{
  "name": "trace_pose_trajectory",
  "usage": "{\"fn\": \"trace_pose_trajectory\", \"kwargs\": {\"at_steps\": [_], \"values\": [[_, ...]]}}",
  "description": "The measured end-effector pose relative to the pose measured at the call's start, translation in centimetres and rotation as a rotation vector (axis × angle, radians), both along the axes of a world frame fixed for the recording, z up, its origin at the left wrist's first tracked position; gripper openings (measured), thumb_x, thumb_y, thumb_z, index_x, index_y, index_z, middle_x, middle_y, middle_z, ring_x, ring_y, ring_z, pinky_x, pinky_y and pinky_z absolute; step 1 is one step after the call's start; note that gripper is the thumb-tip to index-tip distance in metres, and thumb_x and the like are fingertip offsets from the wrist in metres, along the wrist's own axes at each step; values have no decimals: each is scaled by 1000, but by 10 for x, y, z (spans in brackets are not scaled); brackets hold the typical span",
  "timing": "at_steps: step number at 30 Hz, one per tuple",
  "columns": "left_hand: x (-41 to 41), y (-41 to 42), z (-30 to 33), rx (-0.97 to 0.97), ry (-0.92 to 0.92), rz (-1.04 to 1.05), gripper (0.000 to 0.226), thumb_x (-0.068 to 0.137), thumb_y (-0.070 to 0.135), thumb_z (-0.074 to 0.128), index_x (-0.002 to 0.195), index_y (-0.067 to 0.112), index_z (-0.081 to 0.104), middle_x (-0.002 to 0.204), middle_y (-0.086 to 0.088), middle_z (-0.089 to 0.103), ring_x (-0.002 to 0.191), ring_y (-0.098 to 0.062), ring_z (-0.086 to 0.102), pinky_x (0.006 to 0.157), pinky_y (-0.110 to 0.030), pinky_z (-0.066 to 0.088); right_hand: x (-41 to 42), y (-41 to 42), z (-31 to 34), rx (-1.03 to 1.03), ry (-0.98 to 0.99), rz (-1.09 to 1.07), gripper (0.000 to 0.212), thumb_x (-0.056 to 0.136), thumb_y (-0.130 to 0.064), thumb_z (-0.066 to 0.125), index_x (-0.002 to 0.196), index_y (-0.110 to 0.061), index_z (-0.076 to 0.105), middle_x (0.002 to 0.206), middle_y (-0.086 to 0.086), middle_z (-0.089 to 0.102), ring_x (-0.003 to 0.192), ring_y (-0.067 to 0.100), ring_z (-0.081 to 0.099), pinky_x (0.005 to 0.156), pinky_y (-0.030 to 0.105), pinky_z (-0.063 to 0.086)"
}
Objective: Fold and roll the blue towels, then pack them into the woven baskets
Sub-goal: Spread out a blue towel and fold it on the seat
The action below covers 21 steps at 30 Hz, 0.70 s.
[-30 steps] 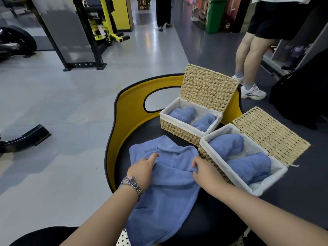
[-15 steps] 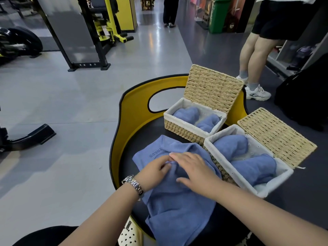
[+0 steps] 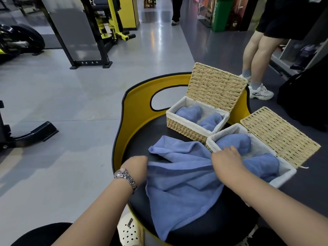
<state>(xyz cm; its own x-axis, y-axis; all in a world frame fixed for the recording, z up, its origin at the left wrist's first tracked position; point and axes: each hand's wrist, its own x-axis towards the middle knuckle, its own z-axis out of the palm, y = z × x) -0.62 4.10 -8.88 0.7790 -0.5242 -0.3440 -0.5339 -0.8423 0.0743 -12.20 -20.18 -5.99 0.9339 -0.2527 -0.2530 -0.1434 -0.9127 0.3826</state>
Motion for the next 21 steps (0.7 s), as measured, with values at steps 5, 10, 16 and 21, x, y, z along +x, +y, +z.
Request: {"fn": "trace_pose_trajectory", "kwargs": {"at_steps": [5,10,16,21], "values": [[-15,-15,5,-325,122,-93,17,90,16,46,76,24,50,78,1,60,74,-21,57,57,-28,39,2,15,-14,301,-195,244,46,80,-46,62,119,-24,50,122,-4,54,119,21,45,103,39,23],[-19,-36,-16,-467,117,77,12,86,24,49,78,18,55,76,2,64,73,-21,59,60,-32,43,-2,39,-32,458,-149,215,48,85,-34,61,128,-18,46,127,0,54,121,22,44,112,40,17],[14,-42,-38,-552,-68,188,8,91,32,51,93,31,59,119,4,56,113,-23,48,91,-34,42,0,29,-33,122,-144,-33,25,86,-9,52,110,-15,46,113,6,56,106,24,54,90,33,39],[45,-57,-40,-330,-86,147,21,96,31,46,113,26,56,157,0,21,140,-28,22,110,-44,27,2,17,-33,53,-140,-68,23,93,-7,41,111,-16,51,114,4,57,109,23,52,92,31,36]]}}
